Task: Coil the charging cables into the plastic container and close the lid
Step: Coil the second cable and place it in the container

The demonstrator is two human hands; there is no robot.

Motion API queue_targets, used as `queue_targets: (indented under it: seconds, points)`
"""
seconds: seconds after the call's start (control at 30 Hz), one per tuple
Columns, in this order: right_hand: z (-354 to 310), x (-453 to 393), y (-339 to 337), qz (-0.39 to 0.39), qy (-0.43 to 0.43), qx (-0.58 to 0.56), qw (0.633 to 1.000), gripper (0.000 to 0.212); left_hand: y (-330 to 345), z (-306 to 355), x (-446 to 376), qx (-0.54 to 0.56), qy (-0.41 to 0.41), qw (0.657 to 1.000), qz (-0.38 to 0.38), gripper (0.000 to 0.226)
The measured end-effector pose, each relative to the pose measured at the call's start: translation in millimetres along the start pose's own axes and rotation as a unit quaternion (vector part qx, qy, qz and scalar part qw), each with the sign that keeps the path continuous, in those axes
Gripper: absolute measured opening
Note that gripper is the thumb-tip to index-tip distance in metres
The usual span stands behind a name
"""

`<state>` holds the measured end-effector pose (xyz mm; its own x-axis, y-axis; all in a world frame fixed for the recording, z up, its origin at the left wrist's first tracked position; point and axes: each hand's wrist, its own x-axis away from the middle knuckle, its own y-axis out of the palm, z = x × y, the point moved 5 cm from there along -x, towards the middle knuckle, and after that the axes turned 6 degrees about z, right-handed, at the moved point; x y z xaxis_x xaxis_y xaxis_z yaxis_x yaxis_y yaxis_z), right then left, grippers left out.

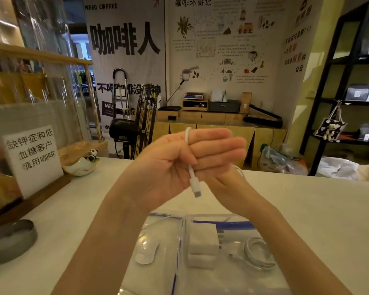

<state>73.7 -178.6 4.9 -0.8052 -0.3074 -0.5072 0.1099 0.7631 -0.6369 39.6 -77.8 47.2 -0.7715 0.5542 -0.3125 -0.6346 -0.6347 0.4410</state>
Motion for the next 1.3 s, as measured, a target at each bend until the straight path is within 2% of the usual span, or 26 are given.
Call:
queue_targets:
  seconds: [0.13, 0.17, 0.23, 0.3, 0.4, 0.53, 0.6, 0.7, 0.77, 0.9, 1.0, 1.07, 1.13, 1.2, 1.3]
  points:
    - [-18, 7, 14, -0.081, -0.02, 0.014, 0.996, 0.02, -24, 9, -4, 0.094, -0.007, 0.995, -0.034, 0.045]
    - [-19, 9, 17, -0.099, -0.016, 0.024, 0.995, 0.024, -31, 14, -4, 0.087, 0.017, 0.996, -0.008, 0.046]
    - [-23, 11, 21, -0.117, -0.032, 0.067, 0.99, 0.034, -40, 16, -7, 0.15, 0.014, 0.988, 0.031, 0.045]
    - [-25, 11, 22, -0.106, -0.063, 0.122, 0.985, 0.035, -50, 20, -8, 0.147, 0.08, 0.982, 0.086, 0.043]
    - [-29, 13, 25, -0.089, -0.1, 0.169, 0.976, 0.031, -59, 19, -11, 0.016, 0.123, 0.976, 0.177, 0.045]
    - [-33, 14, 20, -0.062, -0.126, 0.241, 0.96, 0.03, -59, 16, -12, -0.102, 0.166, 0.955, 0.225, 0.042]
    - [-38, 14, 12, -0.021, -0.147, 0.257, 0.955, 0.031, -57, 19, -10, -0.197, 0.208, 0.925, 0.249, 0.039]
    - [-45, 14, 1, 0.03, -0.182, 0.255, 0.949, 0.028, -52, 17, -9, -0.383, 0.247, 0.853, 0.253, 0.037]
    - [-43, 12, -5, 0.048, -0.182, 0.28, 0.941, 0.02, -50, 9, -11, -0.468, 0.228, 0.819, 0.24, 0.034]
    - [-36, 11, -18, 0.074, -0.178, 0.255, 0.947, 0.017, -50, -11, -18, -0.544, 0.122, 0.803, 0.211, 0.026]
    - [-37, 9, -29, 0.085, -0.179, 0.205, 0.958, 0.016, -52, -25, -23, -0.557, 0.053, 0.81, 0.178, 0.035]
    - [-37, 9, -37, 0.106, -0.191, 0.191, 0.957, 0.026, -60, -29, -28, -0.534, -0.014, 0.822, 0.2, 0.04]
    - [-33, 8, -49, 0.154, -0.199, 0.188, 0.949, 0.027, -66, -31, -28, -0.477, -0.082, 0.852, 0.2, 0.052]
    - [-27, 9, -60, 0.201, -0.191, 0.167, 0.946, 0.019, -64, -32, -25, -0.429, -0.088, 0.888, 0.14, 0.065]
    - [-20, 9, -65, 0.248, -0.178, 0.137, 0.942, 0.016, -51, -36, -17, -0.386, -0.115, 0.914, 0.043, 0.061]
